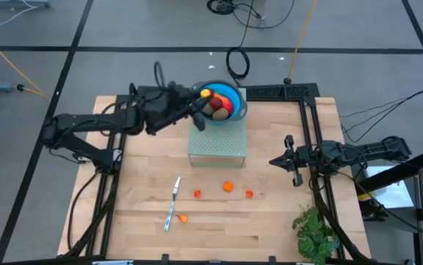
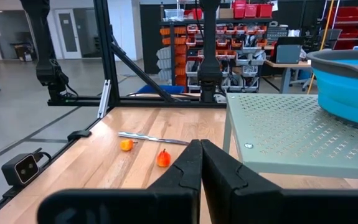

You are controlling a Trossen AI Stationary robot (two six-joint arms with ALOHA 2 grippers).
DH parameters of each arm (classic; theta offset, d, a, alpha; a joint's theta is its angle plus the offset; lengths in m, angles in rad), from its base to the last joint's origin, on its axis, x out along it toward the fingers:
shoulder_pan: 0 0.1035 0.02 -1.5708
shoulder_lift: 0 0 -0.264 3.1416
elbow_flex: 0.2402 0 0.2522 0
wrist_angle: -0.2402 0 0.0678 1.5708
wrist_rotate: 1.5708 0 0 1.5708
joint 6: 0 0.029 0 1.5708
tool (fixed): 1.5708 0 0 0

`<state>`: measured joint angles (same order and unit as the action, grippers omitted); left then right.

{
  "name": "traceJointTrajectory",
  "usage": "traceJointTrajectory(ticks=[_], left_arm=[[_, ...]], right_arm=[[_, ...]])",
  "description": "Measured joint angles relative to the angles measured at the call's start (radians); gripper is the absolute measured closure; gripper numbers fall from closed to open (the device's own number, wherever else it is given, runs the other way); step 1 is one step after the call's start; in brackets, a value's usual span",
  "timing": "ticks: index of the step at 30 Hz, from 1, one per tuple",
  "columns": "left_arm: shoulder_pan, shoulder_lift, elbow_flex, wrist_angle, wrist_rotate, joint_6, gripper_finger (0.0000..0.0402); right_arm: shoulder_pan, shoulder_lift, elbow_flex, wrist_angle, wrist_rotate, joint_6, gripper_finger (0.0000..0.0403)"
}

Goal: Pick & Place Fruit
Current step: Put the left Pear into the blue strainer bowl on the shelf

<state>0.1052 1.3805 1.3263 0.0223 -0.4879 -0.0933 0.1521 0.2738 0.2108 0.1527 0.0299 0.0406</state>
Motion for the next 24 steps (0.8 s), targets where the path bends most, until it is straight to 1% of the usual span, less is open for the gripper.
traceJointTrajectory(ticks=[5,11,14,18,24], left_arm=[[0.042,0.100,0.123,-0.058,0.001,0.067,0.0298],[0.091,0.216,0.224,-0.090,0.000,0.092,0.0298],[0.112,0.263,0.255,-0.103,0.002,0.091,0.0298],[0.143,0.320,0.283,-0.100,0.059,0.082,0.0298],[0.190,0.377,0.285,-0.115,0.134,0.034,0.0298]], right_arm=[[0.000,0.000,0.000,0.000,0.002,0.000,0.0403],[0.000,0.000,0.000,-0.001,0.000,0.000,0.0403],[0.000,0.000,0.000,-0.001,0.000,0.000,0.0403],[0.000,0.000,0.000,-0.001,0.000,0.000,0.0403],[0.000,0.000,0.000,-0.001,0.000,0.000,0.0403]])
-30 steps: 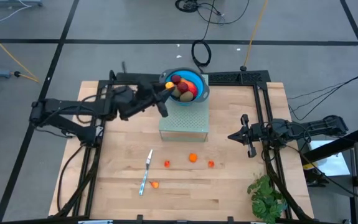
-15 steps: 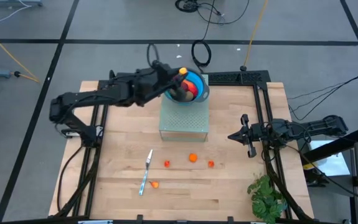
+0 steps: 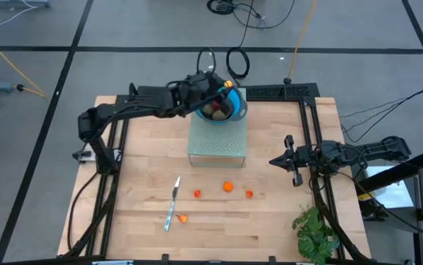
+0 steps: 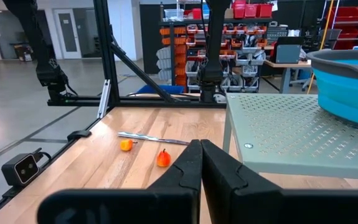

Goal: Pick & Place Fruit
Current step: Put the left Pear into the blue strainer bowl on the shelf

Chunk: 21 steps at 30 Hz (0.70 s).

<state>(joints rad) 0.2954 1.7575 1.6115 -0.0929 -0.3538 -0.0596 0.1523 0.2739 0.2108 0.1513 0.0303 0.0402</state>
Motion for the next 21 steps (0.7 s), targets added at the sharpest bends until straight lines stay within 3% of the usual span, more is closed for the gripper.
traceJointTrajectory(ticks=[21], left_arm=[[0.098,0.033,0.000,-0.173,0.121,-0.138,0.0298]], right_arm=[[0.000,0.000,0.000,-0.006,0.002,-0.003,0.0403]])
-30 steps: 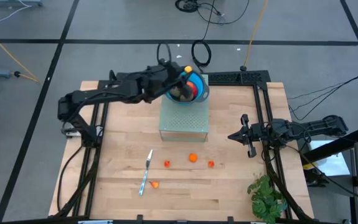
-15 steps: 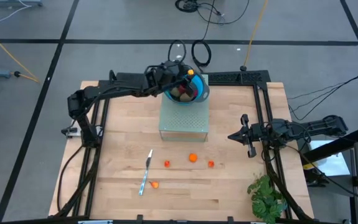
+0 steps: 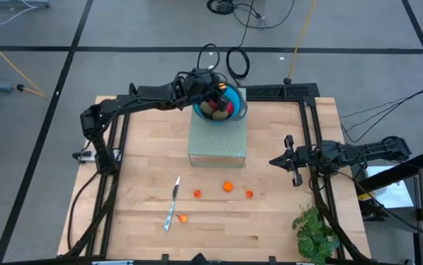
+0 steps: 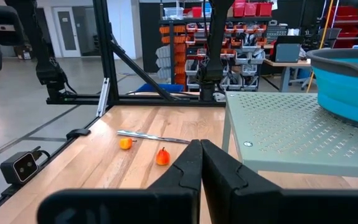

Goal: Pick & Place Fruit
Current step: Put the left Pear into the blue strainer bowl on the shelf, then put the top Pear into the blue strainer bowl on the shelf

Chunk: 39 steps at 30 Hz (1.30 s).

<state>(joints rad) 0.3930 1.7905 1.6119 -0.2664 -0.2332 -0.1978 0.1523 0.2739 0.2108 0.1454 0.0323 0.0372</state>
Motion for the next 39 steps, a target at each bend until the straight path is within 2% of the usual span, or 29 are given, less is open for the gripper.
traceJointTrajectory(ticks=[19,32,39], left_arm=[[0.001,-0.002,0.000,-0.056,0.000,0.011,0.0293],[0.001,-0.007,0.000,-0.054,-0.002,0.011,0.0183],[-0.021,-0.112,-0.001,-0.056,0.005,-0.003,0.0172]], right_arm=[[0.000,0.000,0.000,0.000,0.001,0.000,0.0403],[0.000,0.000,0.000,0.000,0.001,0.000,0.0403],[0.000,0.000,0.000,0.002,-0.001,0.002,0.0403]])
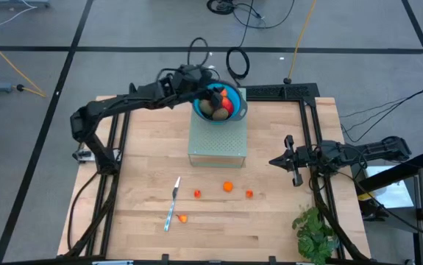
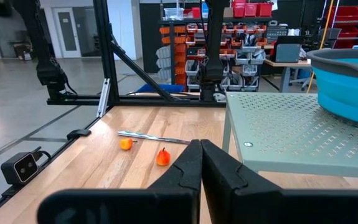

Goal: Pick & Place Fruit
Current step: Put the top Pear into the blue strainer bowl on the shelf

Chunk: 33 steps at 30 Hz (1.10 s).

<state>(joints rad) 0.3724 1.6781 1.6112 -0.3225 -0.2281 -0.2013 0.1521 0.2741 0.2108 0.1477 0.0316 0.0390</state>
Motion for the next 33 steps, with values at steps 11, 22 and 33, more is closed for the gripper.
traceJointTrajectory(ticks=[11,22,33], left_arm=[[-0.174,-0.166,0.000,-0.123,0.001,-0.046,0.0220],[-0.393,-0.202,0.000,-0.279,0.002,-0.155,0.0285],[-0.588,-0.202,0.000,-0.399,0.002,-0.390,0.0332]], right_arm=[[0.000,0.000,0.000,0.002,-0.002,0.001,0.0403],[0.000,0.000,0.000,-0.002,-0.002,0.001,0.0403],[0.000,0.000,0.000,-0.002,-0.006,0.002,0.0403]])
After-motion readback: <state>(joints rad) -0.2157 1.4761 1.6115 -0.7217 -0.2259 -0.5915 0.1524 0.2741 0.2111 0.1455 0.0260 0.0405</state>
